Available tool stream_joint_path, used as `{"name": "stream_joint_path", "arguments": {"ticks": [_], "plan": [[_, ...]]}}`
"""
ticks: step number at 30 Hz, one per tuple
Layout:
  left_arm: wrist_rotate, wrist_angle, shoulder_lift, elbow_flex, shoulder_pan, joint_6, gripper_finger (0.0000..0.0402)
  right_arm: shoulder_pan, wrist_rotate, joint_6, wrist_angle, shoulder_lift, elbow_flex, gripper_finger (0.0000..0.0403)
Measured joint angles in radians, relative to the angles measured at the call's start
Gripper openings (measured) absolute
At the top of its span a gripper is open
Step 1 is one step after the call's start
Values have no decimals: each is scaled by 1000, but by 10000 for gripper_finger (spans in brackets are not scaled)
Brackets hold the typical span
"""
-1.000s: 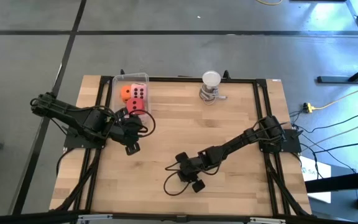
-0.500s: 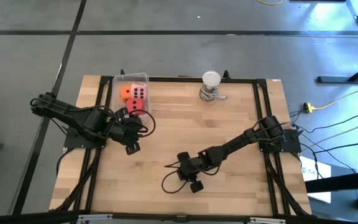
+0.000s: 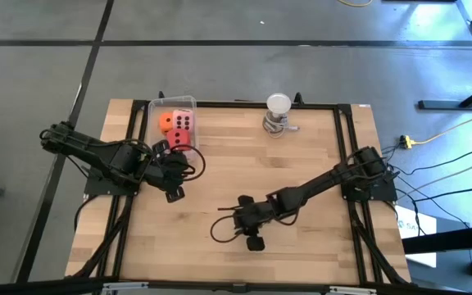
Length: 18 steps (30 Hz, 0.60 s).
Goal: Pick & Place Dice
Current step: Put the small green dice into the transparent bin
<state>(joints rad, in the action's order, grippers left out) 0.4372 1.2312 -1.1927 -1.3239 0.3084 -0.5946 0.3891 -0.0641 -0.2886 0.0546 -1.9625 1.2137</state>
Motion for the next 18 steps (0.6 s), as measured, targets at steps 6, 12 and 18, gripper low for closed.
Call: {"name": "stream_joint_path", "arguments": {"ticks": [6,12,18], "plan": [[4,-1,0,0,0,-6,157,0,-4,-113,-6,105,1,49],[88,-45,-25,0,3,-7,157,1,-4,-204,-13,226,3,49],[142,-137,-70,0,5,147,157,1,41,-279,-20,335,3,49]]}}
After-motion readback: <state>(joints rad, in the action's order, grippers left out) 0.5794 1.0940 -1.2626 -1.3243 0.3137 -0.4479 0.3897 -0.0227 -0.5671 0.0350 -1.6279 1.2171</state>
